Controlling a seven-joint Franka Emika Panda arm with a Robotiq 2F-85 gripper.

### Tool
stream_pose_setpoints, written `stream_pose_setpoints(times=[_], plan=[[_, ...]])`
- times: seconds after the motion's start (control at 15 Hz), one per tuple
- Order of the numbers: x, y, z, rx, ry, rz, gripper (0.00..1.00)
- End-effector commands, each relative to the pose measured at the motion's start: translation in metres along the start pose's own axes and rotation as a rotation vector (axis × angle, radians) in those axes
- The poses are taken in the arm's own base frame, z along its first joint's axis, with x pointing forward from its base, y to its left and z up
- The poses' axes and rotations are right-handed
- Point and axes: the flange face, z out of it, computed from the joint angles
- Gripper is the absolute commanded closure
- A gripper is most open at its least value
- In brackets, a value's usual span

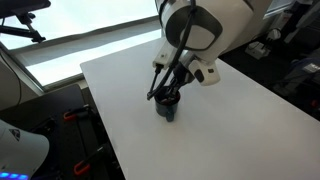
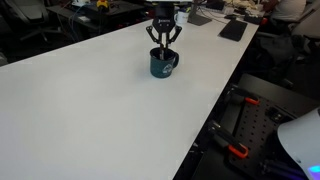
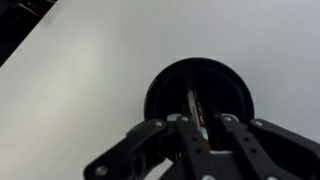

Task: Remove the marker from the mug cup

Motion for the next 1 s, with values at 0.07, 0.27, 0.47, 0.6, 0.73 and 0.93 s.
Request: stream_pose_setpoints(times=[0.07, 0.27, 0.47, 0.6, 0.73, 0.93], plan=[[-0.007, 0.006, -0.002, 0.019, -0.001, -0.003, 0.46], [-0.004, 0.006, -0.001, 0.019, -0.011, 0.000, 0.25], [-0.002, 0.008, 0.000, 0.020, -0.013, 0.000, 0.36], [0.000, 0.008, 0.000, 0.021, -0.016, 0.003, 0.39], [0.001, 0.009, 0.000, 0.021, -0.018, 0.004, 0.51], [0.003, 0.010, 0.000, 0.020, -0.022, 0.007, 0.41]])
